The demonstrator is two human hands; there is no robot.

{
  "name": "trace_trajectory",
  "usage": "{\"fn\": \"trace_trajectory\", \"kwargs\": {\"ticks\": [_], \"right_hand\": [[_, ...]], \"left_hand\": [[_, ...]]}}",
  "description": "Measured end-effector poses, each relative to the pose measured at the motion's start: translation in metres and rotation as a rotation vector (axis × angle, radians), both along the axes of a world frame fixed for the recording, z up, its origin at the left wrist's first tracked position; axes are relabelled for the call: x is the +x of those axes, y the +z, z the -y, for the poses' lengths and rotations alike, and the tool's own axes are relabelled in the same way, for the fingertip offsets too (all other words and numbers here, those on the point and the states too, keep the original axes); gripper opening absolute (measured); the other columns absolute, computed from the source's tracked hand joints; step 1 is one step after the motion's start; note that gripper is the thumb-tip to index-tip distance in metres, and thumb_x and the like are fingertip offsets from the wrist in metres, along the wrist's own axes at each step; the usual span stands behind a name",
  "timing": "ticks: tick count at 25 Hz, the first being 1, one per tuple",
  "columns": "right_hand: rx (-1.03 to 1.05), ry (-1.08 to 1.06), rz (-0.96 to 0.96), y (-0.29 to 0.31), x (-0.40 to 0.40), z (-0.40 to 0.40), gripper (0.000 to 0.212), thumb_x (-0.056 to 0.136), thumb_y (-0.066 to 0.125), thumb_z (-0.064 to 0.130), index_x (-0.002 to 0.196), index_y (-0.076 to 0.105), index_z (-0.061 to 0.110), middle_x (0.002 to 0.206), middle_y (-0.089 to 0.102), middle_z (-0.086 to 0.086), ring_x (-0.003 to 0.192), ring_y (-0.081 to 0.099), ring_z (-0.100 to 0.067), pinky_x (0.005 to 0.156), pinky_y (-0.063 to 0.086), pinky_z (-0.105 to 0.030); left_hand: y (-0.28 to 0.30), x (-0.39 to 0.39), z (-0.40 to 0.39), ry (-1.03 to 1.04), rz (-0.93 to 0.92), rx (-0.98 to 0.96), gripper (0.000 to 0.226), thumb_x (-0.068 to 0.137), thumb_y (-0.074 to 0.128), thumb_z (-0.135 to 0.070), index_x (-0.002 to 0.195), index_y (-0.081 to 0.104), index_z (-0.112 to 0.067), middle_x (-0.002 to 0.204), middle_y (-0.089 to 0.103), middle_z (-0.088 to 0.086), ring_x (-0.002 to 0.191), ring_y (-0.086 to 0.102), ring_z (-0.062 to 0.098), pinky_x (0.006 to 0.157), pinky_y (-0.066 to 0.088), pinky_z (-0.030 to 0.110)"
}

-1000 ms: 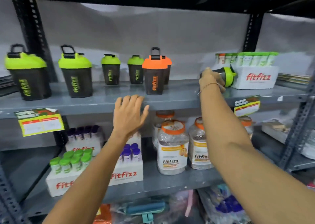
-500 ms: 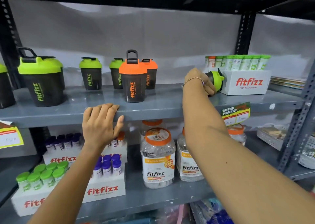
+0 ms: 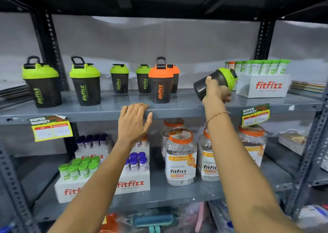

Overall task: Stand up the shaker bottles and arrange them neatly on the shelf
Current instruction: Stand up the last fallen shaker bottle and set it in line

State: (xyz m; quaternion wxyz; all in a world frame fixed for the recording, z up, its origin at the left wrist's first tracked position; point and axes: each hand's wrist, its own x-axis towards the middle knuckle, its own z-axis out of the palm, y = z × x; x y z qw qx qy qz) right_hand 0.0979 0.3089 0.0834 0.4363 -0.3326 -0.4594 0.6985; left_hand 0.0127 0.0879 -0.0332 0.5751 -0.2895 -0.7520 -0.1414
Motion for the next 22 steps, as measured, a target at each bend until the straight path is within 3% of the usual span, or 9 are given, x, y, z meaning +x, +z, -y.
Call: {"fn": "trace_trajectory", "kwargs": {"ticks": [4, 8, 12, 16, 22], "right_hand": [[0.165, 0.024, 0.005, -0.007, 0.013, 0.076, 0.082, 0.074, 0.076, 0.032, 0.134, 0.032, -0.003, 0.141, 0.031, -0.019, 0.132, 0.035, -0.038, 0.107, 0.033, -0.039], [0.494, 0.111, -0.116, -0.025, 0.007, 0.162, 0.088, 0.072, 0.078, 0.030, 0.140, 0.030, 0.002, 0.136, 0.041, -0.017, 0.124, 0.048, -0.036, 0.104, 0.040, -0.041], [0.799, 0.368, -0.005, -0.015, -0.027, 0.181, 0.090, 0.078, 0.074, 0.024, 0.146, 0.020, 0.005, 0.143, 0.047, -0.013, 0.131, 0.046, -0.028, 0.109, 0.037, -0.035], [0.877, 0.608, 0.178, -0.005, -0.063, 0.189, 0.096, 0.087, 0.066, 0.021, 0.152, -0.003, 0.005, 0.157, 0.025, -0.014, 0.144, 0.028, -0.029, 0.115, 0.029, -0.037], [0.823, 0.750, 0.162, -0.013, -0.091, 0.190, 0.094, 0.093, 0.059, 0.016, 0.151, -0.016, 0.016, 0.163, 0.003, -0.007, 0.150, 0.011, -0.024, 0.118, 0.018, -0.039]], "left_hand": [[0.003, 0.004, 0.045, 0.050, 0.069, -0.031, 0.036, 0.099, 0.038, -0.030, 0.108, 0.064, -0.006, 0.106, 0.067, 0.009, 0.095, 0.059, 0.028, 0.090, 0.039, 0.039], [0.004, -0.006, 0.105, 0.171, 0.105, -0.046, 0.037, 0.101, 0.034, -0.028, 0.108, 0.062, -0.006, 0.107, 0.066, 0.010, 0.097, 0.058, 0.031, 0.093, 0.039, 0.042], [0.009, -0.014, 0.127, 0.168, 0.138, -0.043, 0.038, 0.100, 0.033, -0.029, 0.106, 0.062, -0.005, 0.107, 0.066, 0.012, 0.096, 0.058, 0.033, 0.093, 0.041, 0.045], [0.004, -0.023, 0.137, 0.141, 0.109, -0.068, 0.038, 0.100, 0.033, -0.028, 0.109, 0.061, -0.004, 0.110, 0.064, 0.012, 0.098, 0.056, 0.031, 0.091, 0.038, 0.041], [-0.001, -0.032, 0.137, 0.115, 0.045, -0.042, 0.039, 0.100, 0.035, -0.029, 0.109, 0.062, -0.003, 0.110, 0.064, 0.011, 0.098, 0.057, 0.030, 0.087, 0.036, 0.038]]}}
